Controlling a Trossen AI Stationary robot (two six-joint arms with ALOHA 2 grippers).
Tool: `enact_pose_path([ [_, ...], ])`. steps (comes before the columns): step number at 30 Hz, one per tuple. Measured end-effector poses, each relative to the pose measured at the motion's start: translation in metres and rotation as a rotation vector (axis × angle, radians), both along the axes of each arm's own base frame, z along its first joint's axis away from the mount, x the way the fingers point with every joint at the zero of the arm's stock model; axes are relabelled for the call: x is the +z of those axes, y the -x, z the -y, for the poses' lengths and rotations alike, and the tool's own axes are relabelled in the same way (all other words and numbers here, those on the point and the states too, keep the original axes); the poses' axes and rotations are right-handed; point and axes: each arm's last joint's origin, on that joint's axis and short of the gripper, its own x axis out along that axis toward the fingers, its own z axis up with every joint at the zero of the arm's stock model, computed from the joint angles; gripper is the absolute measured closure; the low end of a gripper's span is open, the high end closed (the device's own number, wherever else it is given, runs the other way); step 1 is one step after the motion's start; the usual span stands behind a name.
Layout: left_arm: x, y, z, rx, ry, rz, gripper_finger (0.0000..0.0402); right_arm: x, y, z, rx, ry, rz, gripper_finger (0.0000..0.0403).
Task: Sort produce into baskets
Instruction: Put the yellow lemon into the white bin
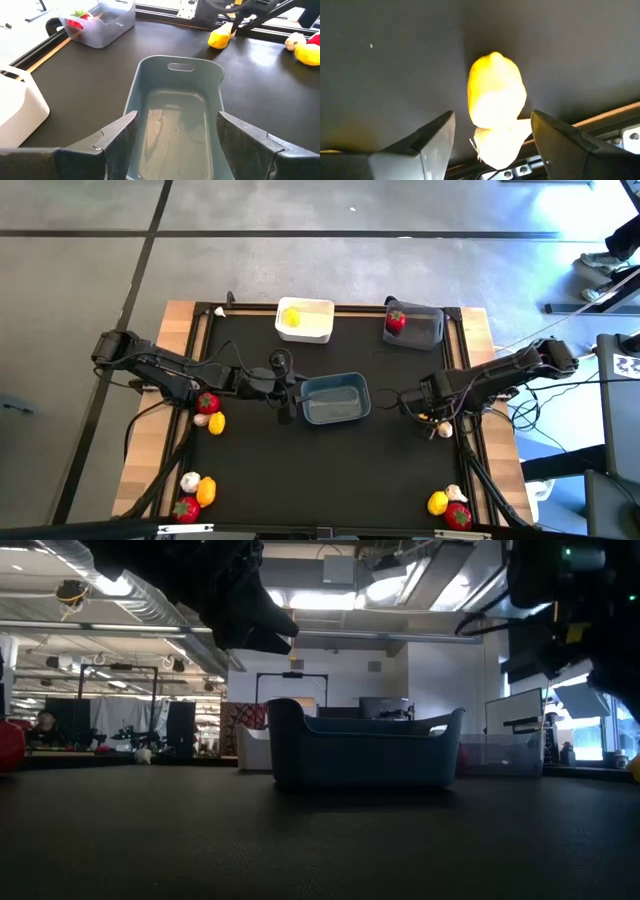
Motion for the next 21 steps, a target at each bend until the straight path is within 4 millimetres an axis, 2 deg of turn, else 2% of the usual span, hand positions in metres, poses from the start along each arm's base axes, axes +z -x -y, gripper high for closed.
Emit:
enact_pose_path([
  [5, 0.0, 0.0, 0.0, 0.001, 0.002, 0.001, 0.0139, -0.009, -0.003, -0.001, -0.005, -0.021, 0.023, 0.0146],
  [14, 0.0, 0.0, 0.0, 0.003, 0.007, 0.005, 0.0139, -0.03, 0.0, -0.002, -0.027, -0.043, -0.113, 0.0146],
  [21, 0.001, 0.0, 0.0, 0.004, 0.008, 0.011, 0.0139, -0.037, -0.001, -0.002, -0.028, -0.041, -0.153, 0.0146],
])
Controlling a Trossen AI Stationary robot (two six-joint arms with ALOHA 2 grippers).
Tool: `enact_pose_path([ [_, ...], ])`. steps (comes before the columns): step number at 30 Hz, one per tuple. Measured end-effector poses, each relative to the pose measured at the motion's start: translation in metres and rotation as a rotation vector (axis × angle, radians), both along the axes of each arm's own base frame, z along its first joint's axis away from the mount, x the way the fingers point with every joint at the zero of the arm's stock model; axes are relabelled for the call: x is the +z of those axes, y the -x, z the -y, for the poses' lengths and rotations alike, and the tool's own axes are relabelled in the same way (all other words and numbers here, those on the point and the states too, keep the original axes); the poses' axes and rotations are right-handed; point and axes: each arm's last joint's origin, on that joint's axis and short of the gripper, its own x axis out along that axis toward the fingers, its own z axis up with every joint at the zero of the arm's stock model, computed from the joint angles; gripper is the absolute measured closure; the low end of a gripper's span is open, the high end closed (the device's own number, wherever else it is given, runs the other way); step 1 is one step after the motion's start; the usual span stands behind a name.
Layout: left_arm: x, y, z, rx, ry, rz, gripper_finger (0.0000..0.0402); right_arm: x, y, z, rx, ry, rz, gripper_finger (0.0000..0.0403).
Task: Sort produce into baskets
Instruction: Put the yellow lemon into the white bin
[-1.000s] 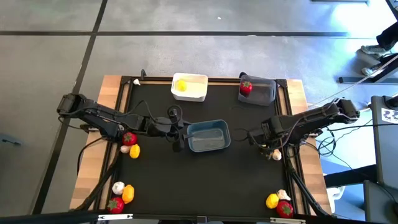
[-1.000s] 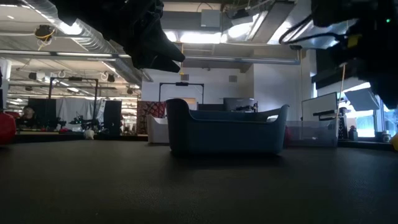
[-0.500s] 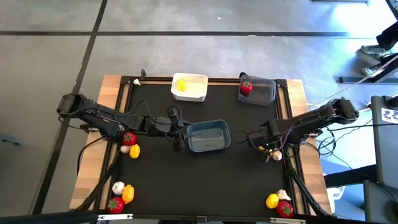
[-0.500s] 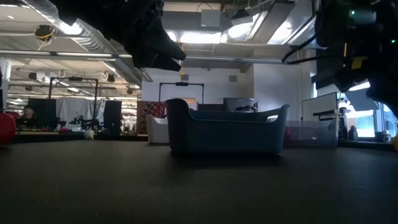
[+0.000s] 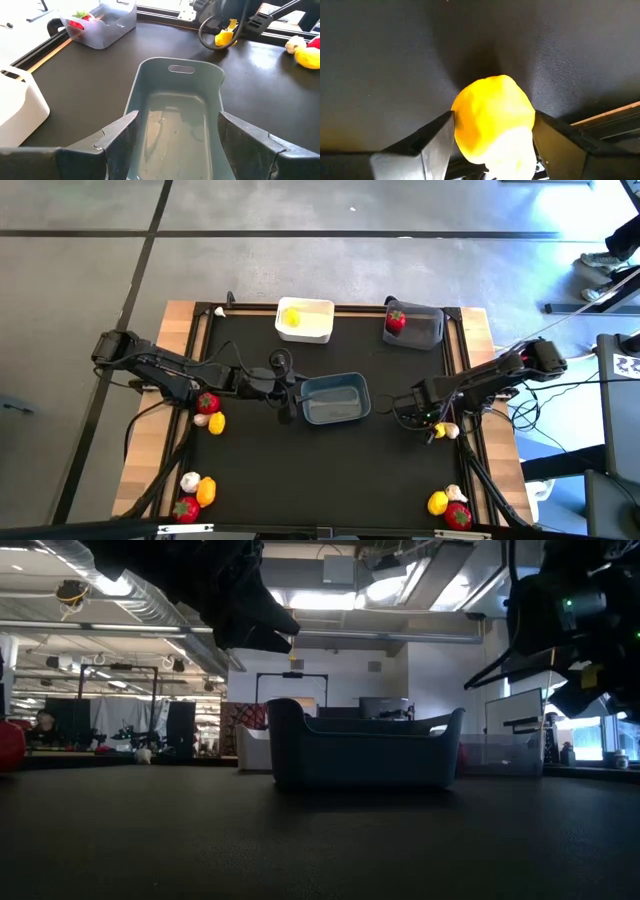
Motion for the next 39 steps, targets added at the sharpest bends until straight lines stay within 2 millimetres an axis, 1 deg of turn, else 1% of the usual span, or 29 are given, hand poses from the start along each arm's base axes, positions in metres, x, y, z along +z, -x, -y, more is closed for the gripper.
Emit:
enact_pose_path([
  [4, 0.0, 0.0, 0.0, 0.0, 0.001, 0.0, 0.0139, -0.001, 0.0, 0.0, 0.0, 0.003, -0.008, 0.0157],
  [11, 0.0, 0.0, 0.0, 0.0, 0.001, 0.001, 0.0139, -0.001, 0.0, 0.0, 0.002, 0.002, -0.007, 0.023],
  [13, 0.0, 0.0, 0.0, 0.0, 0.001, 0.002, 0.0139, -0.001, -0.001, 0.0, 0.02, 0.003, -0.001, 0.0245],
  [17, 0.0, 0.0, 0.0, -0.008, -0.016, -0.001, 0.0139, 0.005, -0.004, 0.001, 0.06, 0.039, 0.029, 0.0253],
  [20, 0.0, 0.0, 0.0, -0.014, -0.027, -0.001, 0.0139, 0.015, -0.01, 0.001, 0.078, 0.064, 0.093, 0.0253],
  [25, 0.001, 0.0, 0.0, -0.014, -0.027, -0.001, 0.0139, 0.039, -0.025, 0.0, 0.126, 0.123, 0.224, 0.0253],
  [32, 0.001, -0.001, 0.0, -0.014, -0.026, 0.009, 0.0139, 0.076, -0.048, 0.001, 0.209, 0.302, 0.422, 0.0253],
  [36, 0.003, -0.001, 0.0, -0.014, -0.025, 0.025, 0.0139, 0.094, -0.061, 0.002, 0.25, 0.414, 0.547, 0.0253],
  [39, 0.005, -0.002, 0.0, -0.014, -0.023, 0.049, 0.0139, 0.105, -0.071, 0.002, 0.283, 0.466, 0.649, 0.0253],
])
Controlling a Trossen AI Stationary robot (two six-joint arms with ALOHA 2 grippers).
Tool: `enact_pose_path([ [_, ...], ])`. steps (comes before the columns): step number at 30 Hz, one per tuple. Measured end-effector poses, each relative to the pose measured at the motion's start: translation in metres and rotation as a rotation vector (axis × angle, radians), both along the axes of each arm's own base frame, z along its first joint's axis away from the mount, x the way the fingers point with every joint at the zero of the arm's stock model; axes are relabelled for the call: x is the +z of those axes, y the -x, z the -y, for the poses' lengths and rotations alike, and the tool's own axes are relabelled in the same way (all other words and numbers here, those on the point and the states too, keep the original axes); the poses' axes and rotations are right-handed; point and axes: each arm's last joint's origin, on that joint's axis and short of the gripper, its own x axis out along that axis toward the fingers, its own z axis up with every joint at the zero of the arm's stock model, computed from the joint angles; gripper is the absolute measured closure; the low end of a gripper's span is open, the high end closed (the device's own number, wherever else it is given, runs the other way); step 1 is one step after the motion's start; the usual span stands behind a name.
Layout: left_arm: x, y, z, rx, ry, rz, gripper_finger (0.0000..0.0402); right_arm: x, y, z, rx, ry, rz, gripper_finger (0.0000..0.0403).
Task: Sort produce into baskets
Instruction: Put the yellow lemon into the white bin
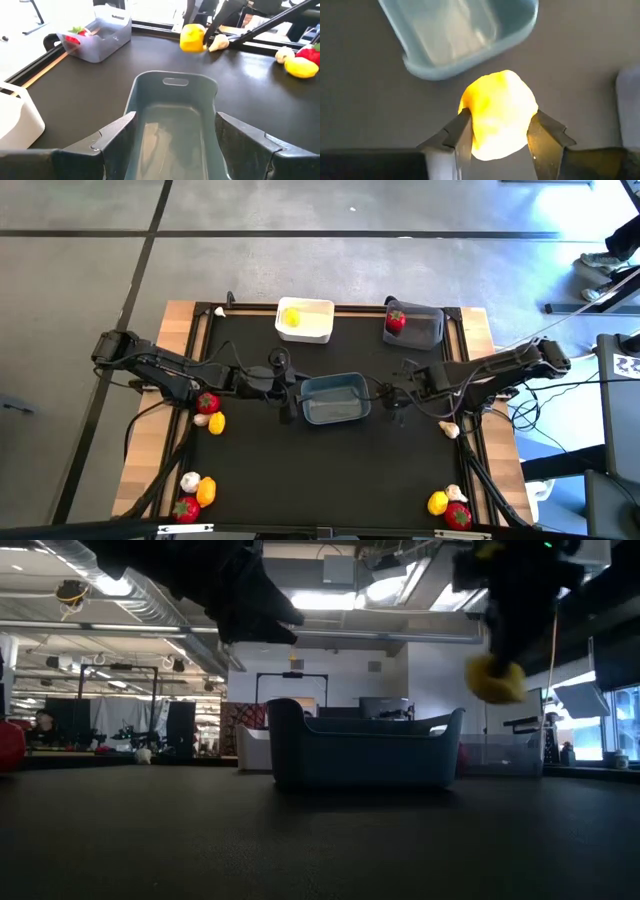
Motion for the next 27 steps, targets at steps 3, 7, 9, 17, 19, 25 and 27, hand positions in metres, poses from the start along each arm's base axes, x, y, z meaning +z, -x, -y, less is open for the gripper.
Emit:
enact_pose_path([
  [3, 0.001, -0.001, 0.0, 0.0, 0.002, 0.015, 0.0139, 0.008, -0.011, -0.002, 0.047, 0.023, 0.118, 0.0253],
  [7, 0.004, -0.002, 0.001, -0.005, 0.005, 0.042, 0.0139, 0.016, -0.024, -0.004, 0.098, 0.052, 0.261, 0.0253],
  [9, 0.006, -0.002, 0.002, -0.017, 0.006, 0.061, 0.0139, 0.021, -0.029, -0.005, 0.123, 0.067, 0.326, 0.0253],
  [17, 0.013, -0.005, 0.009, -0.096, 0.015, 0.143, 0.0139, 0.036, -0.046, -0.008, 0.212, 0.11, 0.533, 0.0253],
  [19, 0.015, -0.005, 0.01, -0.107, 0.018, 0.159, 0.0139, 0.038, -0.049, -0.01, 0.231, 0.097, 0.569, 0.0253],
  [25, 0.016, -0.009, 0.01, -0.112, 0.023, 0.208, 0.0139, 0.041, -0.059, -0.012, 0.264, 0.116, 0.653, 0.0253],
  [27, 0.016, -0.01, 0.011, -0.123, 0.027, 0.219, 0.0139, 0.042, -0.062, -0.013, 0.266, 0.119, 0.677, 0.0253],
])
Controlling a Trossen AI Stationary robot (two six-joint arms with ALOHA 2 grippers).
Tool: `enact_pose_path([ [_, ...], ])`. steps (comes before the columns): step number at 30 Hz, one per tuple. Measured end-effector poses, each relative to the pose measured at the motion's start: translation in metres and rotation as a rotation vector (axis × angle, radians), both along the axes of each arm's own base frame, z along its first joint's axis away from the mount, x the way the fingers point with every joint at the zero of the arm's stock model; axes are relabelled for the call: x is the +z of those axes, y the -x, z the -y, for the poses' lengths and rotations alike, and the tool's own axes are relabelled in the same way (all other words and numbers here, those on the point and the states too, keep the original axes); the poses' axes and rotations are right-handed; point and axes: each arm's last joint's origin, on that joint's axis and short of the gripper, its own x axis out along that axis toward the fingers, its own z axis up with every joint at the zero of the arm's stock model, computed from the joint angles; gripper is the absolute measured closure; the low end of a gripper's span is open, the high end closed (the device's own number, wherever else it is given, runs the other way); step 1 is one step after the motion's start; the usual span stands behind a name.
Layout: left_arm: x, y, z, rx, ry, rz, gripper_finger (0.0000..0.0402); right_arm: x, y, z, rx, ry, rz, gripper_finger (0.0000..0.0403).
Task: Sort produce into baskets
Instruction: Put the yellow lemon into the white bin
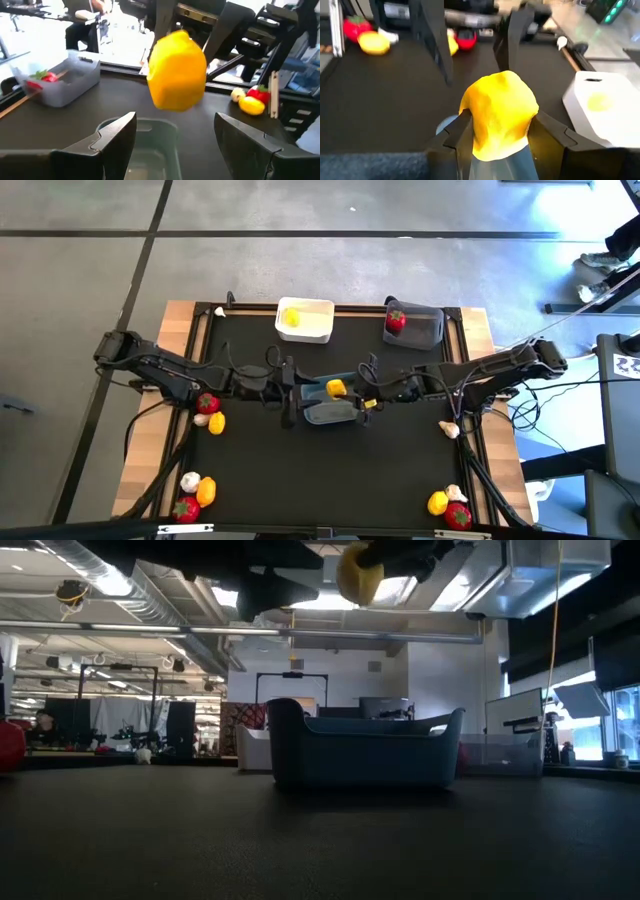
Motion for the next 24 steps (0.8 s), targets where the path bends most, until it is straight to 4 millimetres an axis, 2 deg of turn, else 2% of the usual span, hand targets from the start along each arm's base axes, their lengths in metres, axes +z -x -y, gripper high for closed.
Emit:
enact_pose_path([
  [6, -0.002, -0.004, 0.001, -0.007, -0.003, 0.022, 0.0139, 0.002, -0.006, -0.002, 0.022, 0.007, 0.053, 0.0253],
  [17, -0.006, -0.009, 0.006, -0.067, -0.027, 0.048, 0.0142, -0.008, -0.02, -0.006, 0.073, 0.032, 0.079, 0.0253],
  [24, -0.006, -0.009, 0.008, -0.077, -0.053, 0.044, 0.0206, -0.006, -0.02, -0.006, 0.08, 0.029, 0.088, 0.0253],
])
